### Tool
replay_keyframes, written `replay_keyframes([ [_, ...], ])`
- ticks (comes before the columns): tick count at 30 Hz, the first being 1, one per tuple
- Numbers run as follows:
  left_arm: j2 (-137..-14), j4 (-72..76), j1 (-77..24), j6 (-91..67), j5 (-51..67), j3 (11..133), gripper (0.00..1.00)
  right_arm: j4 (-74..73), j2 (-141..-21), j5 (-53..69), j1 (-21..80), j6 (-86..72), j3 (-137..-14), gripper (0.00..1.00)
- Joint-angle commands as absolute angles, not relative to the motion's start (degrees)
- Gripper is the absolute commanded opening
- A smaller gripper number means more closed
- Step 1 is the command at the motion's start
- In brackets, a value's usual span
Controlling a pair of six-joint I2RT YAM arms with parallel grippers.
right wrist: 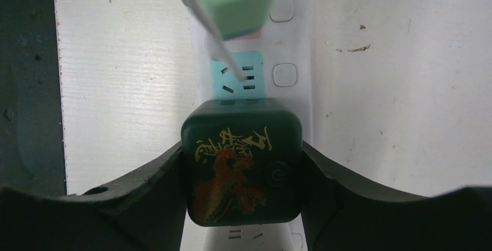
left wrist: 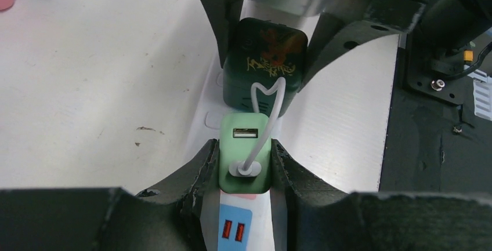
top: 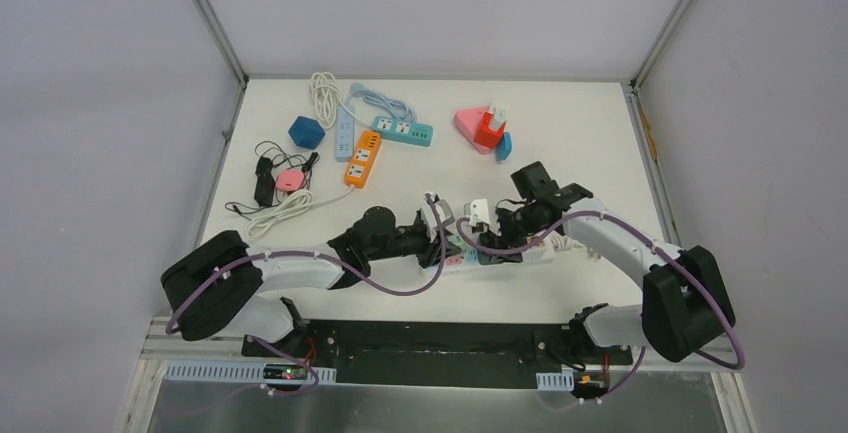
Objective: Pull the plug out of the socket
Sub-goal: Remove the plug from the socket, then place the plug at the center of the board.
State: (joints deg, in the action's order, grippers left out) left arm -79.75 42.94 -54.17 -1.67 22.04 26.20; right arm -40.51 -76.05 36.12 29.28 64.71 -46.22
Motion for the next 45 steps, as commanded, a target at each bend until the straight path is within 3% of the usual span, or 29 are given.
replay_keyframes([
  [1, -72.8, 38.1, -54.5, 1.1, 21.8, 26.3, 0.0, -42.5, -76.4, 34.7, 28.5, 60.3, -49.5, 0.65],
  [5, -69.6, 38.7, -54.1, -3.4, 23.3, 24.3, 0.0, -43.2, -73.8, 37.0, 28.4, 59.8, -49.8, 0.86],
  [10, -69.4, 43.4, -53.8, -11.5, 25.3, 22.7, 0.0, -45.9, -71.5, 40.3, 27.5, 59.2, -51.6, 1.0],
  [15, -69.3, 44.6, -53.1, -20.1, 21.8, 23.1, 0.0, -48.7, -70.6, 42.0, 26.4, 58.4, -54.0, 1.0],
  [21, -67.1, 45.9, -53.0, -32.4, 8.1, 21.8, 0.0, -50.2, -66.9, 43.6, 23.0, 58.2, -55.1, 1.0],
  [27, -65.7, 35.5, -53.0, -44.3, -1.7, 25.9, 0.0, -53.9, -66.2, 54.4, 20.4, 52.8, -59.2, 0.97],
  [32, -70.0, 33.6, -53.1, -51.4, -1.5, 31.2, 0.0, -50.3, -67.8, 63.2, 20.6, 44.1, -58.9, 0.92],
  [37, -76.2, 34.4, -53.2, -57.2, -0.1, 36.3, 0.0, -36.2, -68.5, 53.8, 22.9, 29.2, -56.4, 0.91],
  [45, -84.1, 39.1, -53.5, -63.3, 3.6, 40.2, 0.0, -28.1, -69.8, 52.6, 25.1, 28.5, -54.4, 0.91],
])
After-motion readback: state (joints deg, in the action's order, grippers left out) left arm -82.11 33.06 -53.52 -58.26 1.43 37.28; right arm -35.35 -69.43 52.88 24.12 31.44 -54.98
